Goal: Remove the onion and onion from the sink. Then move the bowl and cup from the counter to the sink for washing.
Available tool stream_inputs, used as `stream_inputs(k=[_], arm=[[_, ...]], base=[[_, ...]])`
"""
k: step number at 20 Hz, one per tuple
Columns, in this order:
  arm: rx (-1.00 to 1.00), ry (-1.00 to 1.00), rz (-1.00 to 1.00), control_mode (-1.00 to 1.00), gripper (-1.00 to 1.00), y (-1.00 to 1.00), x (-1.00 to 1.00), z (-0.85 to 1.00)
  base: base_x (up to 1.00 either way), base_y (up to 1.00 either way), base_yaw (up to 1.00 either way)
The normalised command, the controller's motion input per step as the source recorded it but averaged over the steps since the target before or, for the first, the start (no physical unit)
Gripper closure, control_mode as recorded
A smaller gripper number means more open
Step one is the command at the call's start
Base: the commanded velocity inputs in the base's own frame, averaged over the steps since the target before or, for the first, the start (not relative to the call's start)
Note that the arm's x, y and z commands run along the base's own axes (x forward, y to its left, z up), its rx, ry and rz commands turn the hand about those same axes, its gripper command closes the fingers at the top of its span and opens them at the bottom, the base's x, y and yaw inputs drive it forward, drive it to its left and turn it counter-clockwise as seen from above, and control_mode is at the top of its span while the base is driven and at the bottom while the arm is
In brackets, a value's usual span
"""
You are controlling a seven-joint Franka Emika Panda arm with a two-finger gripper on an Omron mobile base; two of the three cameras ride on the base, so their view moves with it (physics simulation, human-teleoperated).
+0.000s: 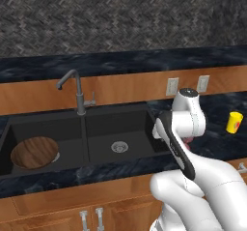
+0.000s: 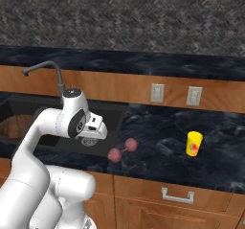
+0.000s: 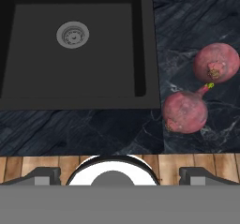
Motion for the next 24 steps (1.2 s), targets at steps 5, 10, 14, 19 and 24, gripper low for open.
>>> stream_inputs(k=[5,10,14,19,24], arm=[[0.00,0.00,0.00,1.00,-1.00,0.00,0.00,0.00],[0.00,0.00,0.00,1.00,-1.00,0.00,0.00,0.00],[0.00,0.00,0.00,-1.00,-1.00,0.00,0.00,0.00],[0.00,0.00,-0.01,-1.00,-1.00,-0.02,0.00,0.02],[0.03,0.00,-0.01,-1.00,-1.00,-0.18,-0.04,0.18]], base=[[0.00,0.00,0.00],[0.00,0.00,0.00],[0.00,0.00,0.00],[0.00,0.00,0.00],[0.00,0.00,0.00]])
